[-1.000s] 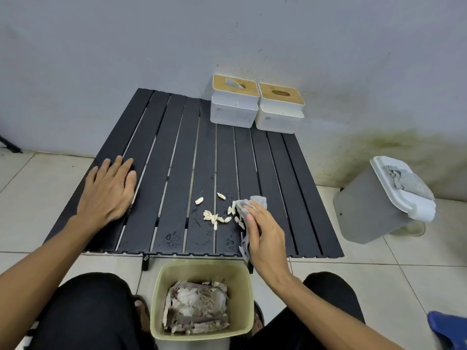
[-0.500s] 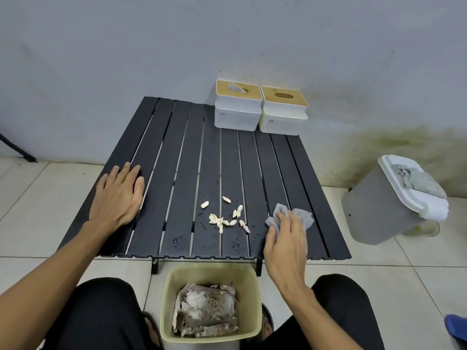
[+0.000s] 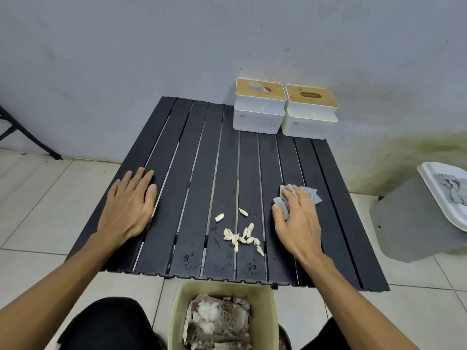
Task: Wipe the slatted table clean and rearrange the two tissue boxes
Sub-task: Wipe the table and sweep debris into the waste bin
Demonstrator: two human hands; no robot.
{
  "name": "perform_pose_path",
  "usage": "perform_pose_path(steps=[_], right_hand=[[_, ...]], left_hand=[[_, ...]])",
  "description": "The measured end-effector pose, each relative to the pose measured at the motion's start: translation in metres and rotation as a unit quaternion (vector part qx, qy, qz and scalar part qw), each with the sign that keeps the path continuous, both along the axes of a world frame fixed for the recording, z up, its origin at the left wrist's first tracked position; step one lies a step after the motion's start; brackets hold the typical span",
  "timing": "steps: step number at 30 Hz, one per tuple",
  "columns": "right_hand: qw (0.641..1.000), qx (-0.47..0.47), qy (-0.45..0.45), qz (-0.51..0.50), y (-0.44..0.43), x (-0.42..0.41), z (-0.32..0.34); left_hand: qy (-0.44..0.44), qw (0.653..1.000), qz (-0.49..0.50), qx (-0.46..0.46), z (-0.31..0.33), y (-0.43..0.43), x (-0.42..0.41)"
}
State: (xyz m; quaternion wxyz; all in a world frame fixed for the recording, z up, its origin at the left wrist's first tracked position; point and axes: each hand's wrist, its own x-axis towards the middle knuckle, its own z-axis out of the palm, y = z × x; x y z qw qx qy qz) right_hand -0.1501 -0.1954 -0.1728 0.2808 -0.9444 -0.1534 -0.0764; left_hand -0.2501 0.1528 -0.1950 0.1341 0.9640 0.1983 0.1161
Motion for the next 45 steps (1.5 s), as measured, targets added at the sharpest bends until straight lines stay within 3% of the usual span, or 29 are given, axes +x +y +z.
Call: perform_pose_path(steps=[2,6,10,12,16,19,23,27,35,37,40,42,45], right_hand=[[0.999,-0.028,-0.010,0.041,0.002,0.006,-0.002],[0.992,0.007,0.002,0.127,0.005,-0.014,0.004],[0.958,0.023,0.027,0.286,0.007,-0.043,0.009],[0.945,0.069,0.046,0.315,0.006,-0.043,0.017],[0.967,0.161,-0.028,0.194,0.008,0.011,0.026],[0.987,0.114,0.022,0.113,0.019,0.066,0.024],[0.990,-0.010,0.076,0.121,0.044,0.090,0.013],[0.981,0.018,0.071,0.181,0.049,0.073,0.016],[0.919,0.060,0.098,0.378,0.026,-0.020,0.022],[0.915,0.092,0.094,0.381,0.024,-0.023,0.024],[0.939,0.147,0.033,0.309,0.032,0.002,0.025],[0.964,0.101,0.028,0.246,0.043,0.027,0.023],[0.981,-0.043,0.022,0.188,0.054,0.045,0.008]], left_hand=[[-0.001,1.000,0.001,0.003,-0.001,0.001,0.001],[-0.001,1.000,0.004,0.003,-0.001,0.000,0.001],[0.001,1.000,0.004,0.002,-0.001,0.000,0.001],[0.002,1.000,0.004,0.003,-0.001,0.000,0.001],[0.005,1.000,0.003,0.003,-0.001,0.000,0.001],[0.006,1.000,0.004,0.002,0.000,0.000,0.000],[0.008,1.000,0.004,-0.002,0.000,-0.001,-0.001],[0.009,1.000,0.002,-0.004,0.001,-0.001,0.000],[0.013,1.000,0.000,0.001,0.001,-0.001,0.000],[0.014,1.000,0.000,0.001,0.001,-0.001,0.000],[0.014,1.000,0.000,0.000,0.001,-0.001,0.000],[0.013,1.000,0.000,-0.002,0.001,-0.001,-0.001],[0.011,1.000,0.002,-0.005,0.001,0.000,-0.001]])
